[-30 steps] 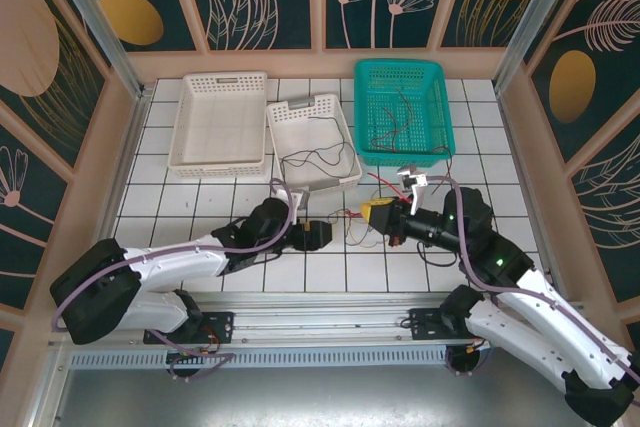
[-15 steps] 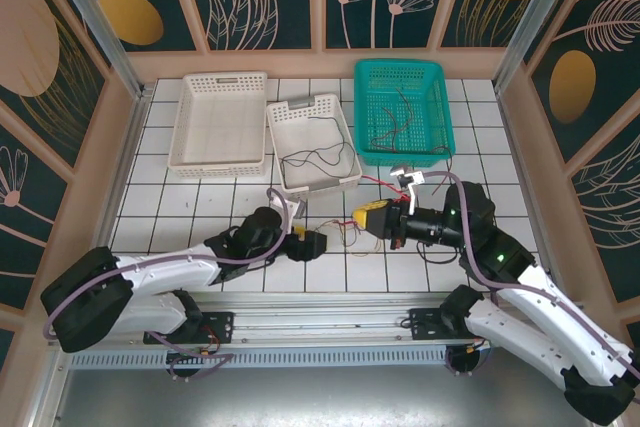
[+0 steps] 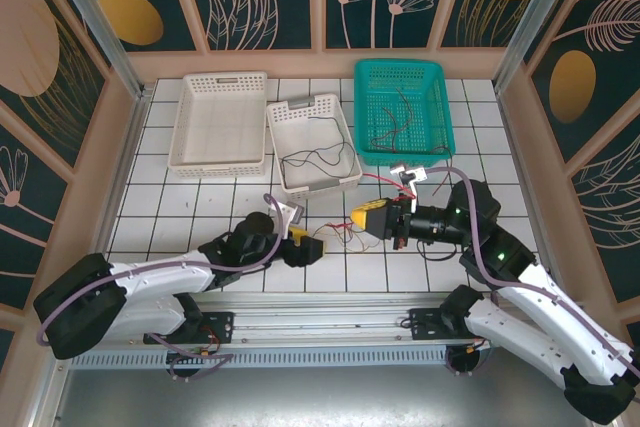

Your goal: Untangle the cables

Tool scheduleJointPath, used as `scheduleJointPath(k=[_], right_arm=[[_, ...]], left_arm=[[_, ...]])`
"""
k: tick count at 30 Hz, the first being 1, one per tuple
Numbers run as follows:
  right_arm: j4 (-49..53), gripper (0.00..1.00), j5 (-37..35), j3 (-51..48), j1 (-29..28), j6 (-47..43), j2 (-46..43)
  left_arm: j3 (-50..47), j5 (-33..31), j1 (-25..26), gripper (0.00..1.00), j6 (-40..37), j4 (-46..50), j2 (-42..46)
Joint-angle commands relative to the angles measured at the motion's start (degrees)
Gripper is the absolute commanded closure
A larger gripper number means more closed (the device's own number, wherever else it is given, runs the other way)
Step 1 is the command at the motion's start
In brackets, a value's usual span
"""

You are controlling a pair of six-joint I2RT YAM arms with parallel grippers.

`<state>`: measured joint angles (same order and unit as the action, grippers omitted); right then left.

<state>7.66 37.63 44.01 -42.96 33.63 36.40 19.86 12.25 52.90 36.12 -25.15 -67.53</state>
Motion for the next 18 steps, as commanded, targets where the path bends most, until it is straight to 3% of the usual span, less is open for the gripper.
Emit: scheduleJointPath(k=[1, 7, 12, 15, 18], right_arm=[[-3.6, 1.00, 1.4, 2.4, -0.4, 1.5, 0.2], [-2.2, 1.00, -0.2, 2.7, -0.4, 1.1, 0.1], [0.5, 1.00, -4.6, 3.1, -0.3, 0.2, -0.4], [1.4, 1.00, -7.2, 3.1, 0.0, 0.0, -0.8], [2.2, 1.00, -9.8, 3.0, 0.4, -0.2, -1.1]], left_arm=[[-0.3, 1.0, 0.3, 0.29, -1.4, -2.4, 1.5], [-0.1, 0.8, 0.3, 0.66, -1.6, -1.4, 3.1], [-0.3, 0.9, 0.3, 0.89, -1.2, 0.6, 5.5], [-0.8, 0.9, 0.3, 1.00, -1.1, 2.0, 8.1], [-1.0, 0.3, 0.3, 1.00, -1.1, 4.5, 10.9]])
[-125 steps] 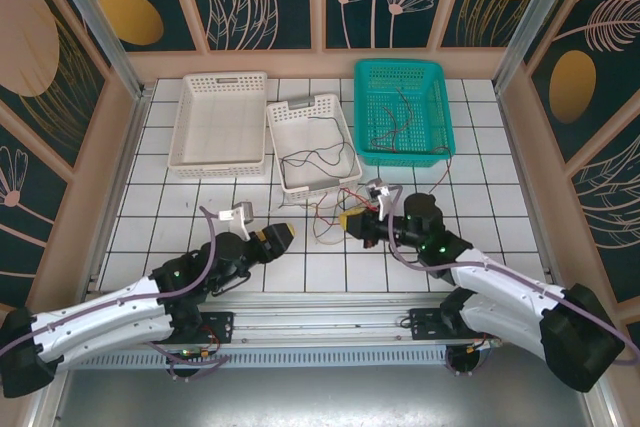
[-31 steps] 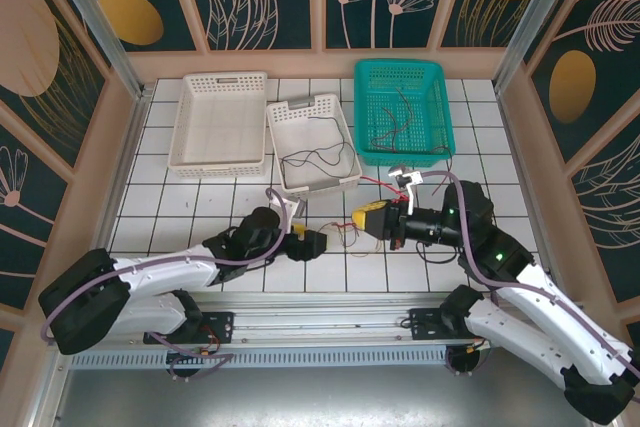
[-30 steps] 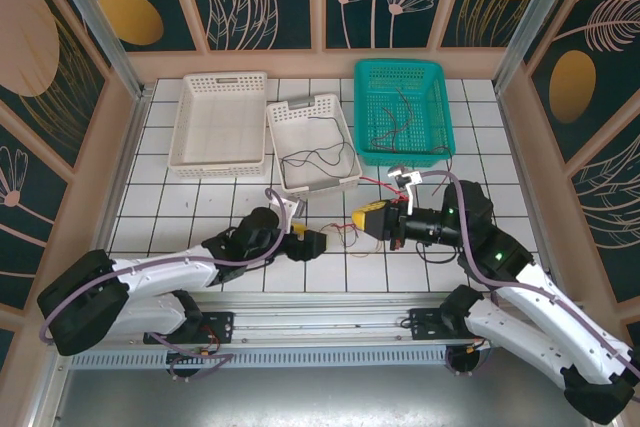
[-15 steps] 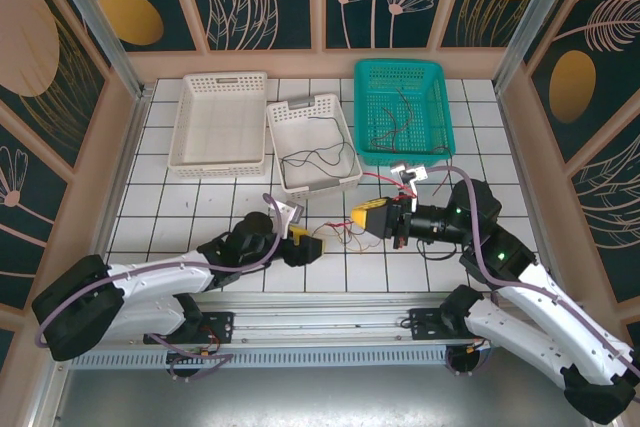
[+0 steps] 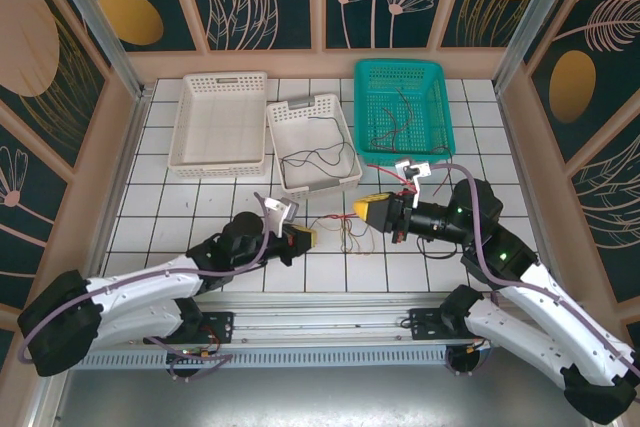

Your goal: Untangle the cables

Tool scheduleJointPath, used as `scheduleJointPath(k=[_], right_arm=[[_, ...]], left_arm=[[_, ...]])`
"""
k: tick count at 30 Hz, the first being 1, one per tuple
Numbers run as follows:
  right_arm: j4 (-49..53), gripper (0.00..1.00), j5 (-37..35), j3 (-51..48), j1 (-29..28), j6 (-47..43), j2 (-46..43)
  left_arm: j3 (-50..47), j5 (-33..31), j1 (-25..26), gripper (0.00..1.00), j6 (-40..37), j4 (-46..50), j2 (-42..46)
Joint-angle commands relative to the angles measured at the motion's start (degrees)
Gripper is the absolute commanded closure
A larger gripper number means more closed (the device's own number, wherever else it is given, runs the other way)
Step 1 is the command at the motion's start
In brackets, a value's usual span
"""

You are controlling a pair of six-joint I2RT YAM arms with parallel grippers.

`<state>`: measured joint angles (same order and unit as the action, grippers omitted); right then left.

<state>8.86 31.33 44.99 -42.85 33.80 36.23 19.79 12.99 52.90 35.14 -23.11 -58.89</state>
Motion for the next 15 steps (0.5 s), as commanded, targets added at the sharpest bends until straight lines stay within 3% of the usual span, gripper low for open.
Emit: scheduleJointPath(k=[1, 8, 15], right_arm=[[1.4, 1.00, -4.8, 2.1, 0.5, -0.4, -1.1], [8.5, 1.00, -18.5, 1.4, 3.1, -0.3, -1.8], [12.9, 1.00, -25.3, -2.1, 7.0, -0.1, -2.5]], left_arm=[[-0.8, -0.7, 0.3, 1.00, -0.1, 3.4, 3.4], [2.4, -4.7, 0.3, 1.00, 1.9, 13.9, 11.4], [11.5, -11.3, 0.3, 1.00, 2.7, 27.9, 20.6]])
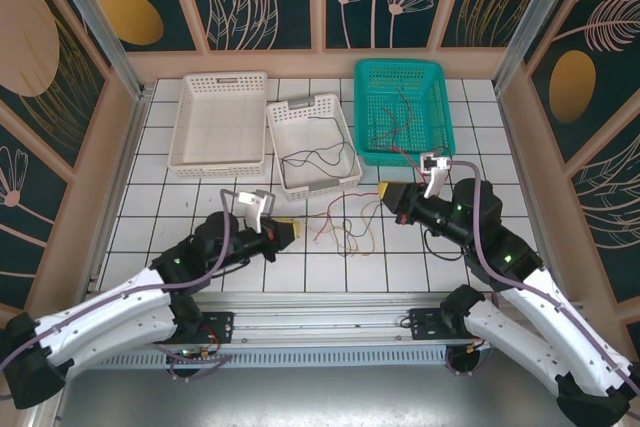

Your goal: Untangle the cables

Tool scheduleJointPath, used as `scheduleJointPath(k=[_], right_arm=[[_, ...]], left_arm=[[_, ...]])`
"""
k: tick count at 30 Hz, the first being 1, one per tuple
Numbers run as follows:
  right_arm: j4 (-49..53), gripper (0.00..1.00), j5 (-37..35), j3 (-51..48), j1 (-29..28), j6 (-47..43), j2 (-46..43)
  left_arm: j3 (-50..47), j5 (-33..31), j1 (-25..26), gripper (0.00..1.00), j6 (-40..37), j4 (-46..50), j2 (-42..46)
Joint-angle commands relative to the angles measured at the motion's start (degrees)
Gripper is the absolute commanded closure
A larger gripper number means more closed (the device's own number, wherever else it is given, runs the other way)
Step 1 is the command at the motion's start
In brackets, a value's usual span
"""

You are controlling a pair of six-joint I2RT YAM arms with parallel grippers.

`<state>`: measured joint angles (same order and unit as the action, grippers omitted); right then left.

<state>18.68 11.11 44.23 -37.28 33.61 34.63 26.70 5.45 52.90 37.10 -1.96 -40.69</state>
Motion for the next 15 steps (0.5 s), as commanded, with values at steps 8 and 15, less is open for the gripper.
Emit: scheduleJointPath(k=[8, 15], right_arm=[[5.0, 1.00, -4.3, -5.8, 8.2, 0.1, -1.9], [3.8, 1.00, 1.5, -8.7, 12.9, 0.0, -2.7]], left_arm=[[16.5, -6.7, 0.3, 1.00, -0.3, 17.2, 3.6], [25.7, -6.9, 0.3, 1.00, -1.0, 19.7, 0.8]])
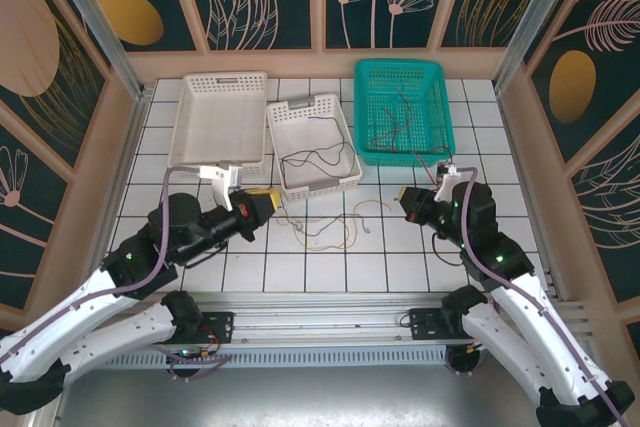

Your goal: Untangle the cables

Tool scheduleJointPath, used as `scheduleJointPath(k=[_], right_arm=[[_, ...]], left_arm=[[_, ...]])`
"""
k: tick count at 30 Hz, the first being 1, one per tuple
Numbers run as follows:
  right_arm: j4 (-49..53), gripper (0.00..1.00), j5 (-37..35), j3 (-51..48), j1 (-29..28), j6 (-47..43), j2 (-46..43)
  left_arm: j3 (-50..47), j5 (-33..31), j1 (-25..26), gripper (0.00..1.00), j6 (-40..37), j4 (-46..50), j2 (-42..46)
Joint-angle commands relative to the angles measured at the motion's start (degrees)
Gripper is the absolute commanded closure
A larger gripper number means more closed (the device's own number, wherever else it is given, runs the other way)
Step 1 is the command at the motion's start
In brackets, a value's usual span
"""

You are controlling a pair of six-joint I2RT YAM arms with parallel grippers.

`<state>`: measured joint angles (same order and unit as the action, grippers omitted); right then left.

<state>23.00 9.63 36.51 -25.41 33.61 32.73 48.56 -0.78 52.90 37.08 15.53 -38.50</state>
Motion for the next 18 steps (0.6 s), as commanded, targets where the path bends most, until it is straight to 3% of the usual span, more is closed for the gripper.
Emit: scheduleJointPath(k=[1, 11, 18], right_arm=[[-1.1, 1.00, 3.7, -1.4, 1.3, 0.0, -0.8], [-2.9, 1.00, 5.6, -4.4, 1.9, -0.1, -0.7], [-1.8, 1.00, 4.5, -0.1, 2.3, -1.0, -0.7]], left_arm=[[5.5, -0.4, 0.3, 1.00, -1.0, 2.3, -2.4], [22.4, -2.3, 0.3, 1.00, -5.7, 4.6, -12.6], [31.9, -1.9, 0.3, 1.00, -7.6, 5.7, -18.1]])
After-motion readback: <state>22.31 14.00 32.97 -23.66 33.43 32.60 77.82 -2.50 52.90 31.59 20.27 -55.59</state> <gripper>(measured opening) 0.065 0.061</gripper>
